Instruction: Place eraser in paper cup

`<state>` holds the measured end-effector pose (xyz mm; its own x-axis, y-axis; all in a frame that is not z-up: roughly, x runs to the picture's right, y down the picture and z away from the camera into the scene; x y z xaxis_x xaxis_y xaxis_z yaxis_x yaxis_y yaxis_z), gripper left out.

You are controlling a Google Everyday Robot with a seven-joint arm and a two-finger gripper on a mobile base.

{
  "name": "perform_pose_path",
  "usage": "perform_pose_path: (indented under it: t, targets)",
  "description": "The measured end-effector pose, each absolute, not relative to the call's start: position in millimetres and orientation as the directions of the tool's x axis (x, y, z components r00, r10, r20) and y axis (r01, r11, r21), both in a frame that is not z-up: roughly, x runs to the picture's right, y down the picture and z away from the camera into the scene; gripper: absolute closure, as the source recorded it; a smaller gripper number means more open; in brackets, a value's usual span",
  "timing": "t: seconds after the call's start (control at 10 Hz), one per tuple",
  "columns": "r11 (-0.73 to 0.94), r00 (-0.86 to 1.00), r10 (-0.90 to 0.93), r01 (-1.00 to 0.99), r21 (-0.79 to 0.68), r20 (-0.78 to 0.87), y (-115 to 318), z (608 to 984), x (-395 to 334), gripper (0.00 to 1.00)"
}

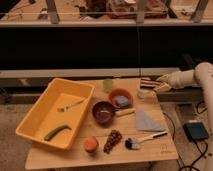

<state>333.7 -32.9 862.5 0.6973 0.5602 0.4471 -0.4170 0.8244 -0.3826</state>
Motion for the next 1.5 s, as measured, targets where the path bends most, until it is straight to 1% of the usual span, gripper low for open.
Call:
perform_pose_path:
  t: [0.4,0.5,0.8,0.9,1.0,1.1,1.2,1.3,1.5]
  targets:
    - [0.832,0.698,0.547,-0.387,-0.398,0.463,-34,872,316,0.99]
    - [0.834,0.7,0.542,-0.38,-0.399,0.465,-34,873,312,0.93]
    - [0.838,0.704,0.533,-0.365,-0.405,0.469,-34,877,306,0.62]
    - [0.839,0.705,0.531,-0.362,-0.406,0.47,-34,877,305,0.54]
    - [0.84,0.706,0.53,-0.36,-0.407,0.47,-34,878,304,0.42]
    - [0.839,0.706,0.531,-0.359,-0.409,0.469,-34,878,305,0.32]
    - [0.839,0.707,0.53,-0.358,-0.409,0.468,-33,878,306,0.25]
    - [0.84,0.708,0.528,-0.356,-0.409,0.469,-34,877,306,0.2]
    - [0.84,0.712,0.527,-0.354,-0.411,0.464,-34,876,309,0.2]
